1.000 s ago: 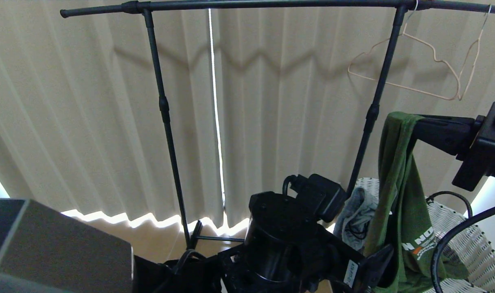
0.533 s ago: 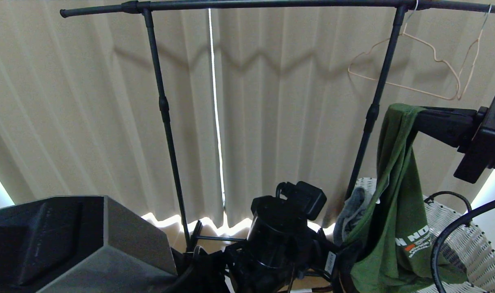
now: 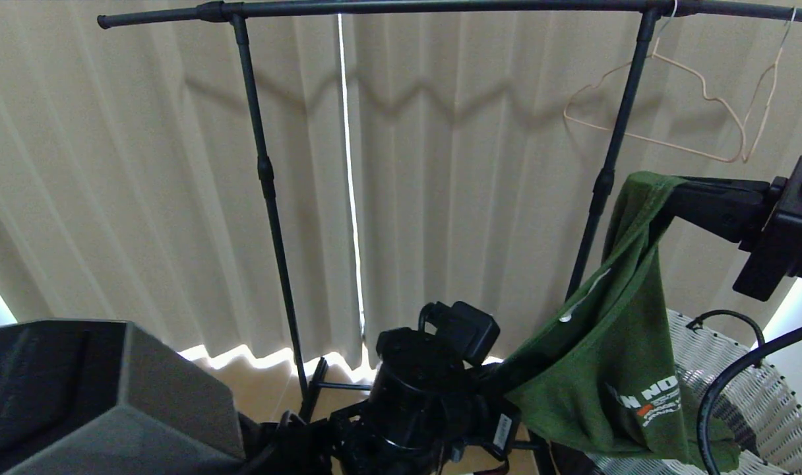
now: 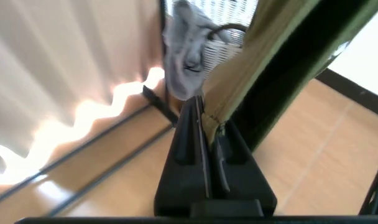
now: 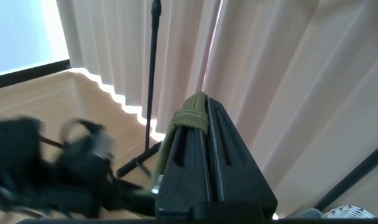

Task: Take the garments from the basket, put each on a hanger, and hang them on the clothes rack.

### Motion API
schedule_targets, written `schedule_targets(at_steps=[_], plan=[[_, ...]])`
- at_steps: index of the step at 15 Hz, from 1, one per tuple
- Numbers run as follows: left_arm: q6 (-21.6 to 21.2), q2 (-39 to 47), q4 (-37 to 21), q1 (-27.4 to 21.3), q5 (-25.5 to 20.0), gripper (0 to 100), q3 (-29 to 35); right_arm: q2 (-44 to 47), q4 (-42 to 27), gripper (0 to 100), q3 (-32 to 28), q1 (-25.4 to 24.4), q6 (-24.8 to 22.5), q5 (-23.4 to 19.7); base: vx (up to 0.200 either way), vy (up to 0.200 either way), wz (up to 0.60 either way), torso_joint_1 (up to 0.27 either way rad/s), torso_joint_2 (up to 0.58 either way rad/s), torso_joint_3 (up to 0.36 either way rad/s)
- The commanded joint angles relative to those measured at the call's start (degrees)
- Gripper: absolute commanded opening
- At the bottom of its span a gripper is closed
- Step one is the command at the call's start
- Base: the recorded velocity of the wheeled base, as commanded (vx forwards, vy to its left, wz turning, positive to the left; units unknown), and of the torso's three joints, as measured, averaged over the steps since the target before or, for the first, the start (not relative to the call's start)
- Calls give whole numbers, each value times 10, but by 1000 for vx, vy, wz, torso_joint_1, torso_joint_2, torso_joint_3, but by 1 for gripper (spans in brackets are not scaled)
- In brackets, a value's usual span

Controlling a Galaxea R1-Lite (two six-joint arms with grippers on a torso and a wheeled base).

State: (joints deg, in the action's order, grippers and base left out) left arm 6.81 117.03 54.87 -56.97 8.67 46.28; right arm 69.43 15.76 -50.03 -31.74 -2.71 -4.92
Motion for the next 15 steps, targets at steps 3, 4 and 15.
schedule_targets(at_steps=[3,4,15], plan=[[-46,-241,-110,67,5,0,-61,10,4,0,-9,1,0,1,0,0,0,0,0,0],[-45,-292,-180,84,4,0,-38,8,5,0,-9,1,0,2,0,0,0,0,0,0],[-65,-359,-514,208,9,0,235,41,34,0,-32,20,0,1,0,0,0,0,0,0]])
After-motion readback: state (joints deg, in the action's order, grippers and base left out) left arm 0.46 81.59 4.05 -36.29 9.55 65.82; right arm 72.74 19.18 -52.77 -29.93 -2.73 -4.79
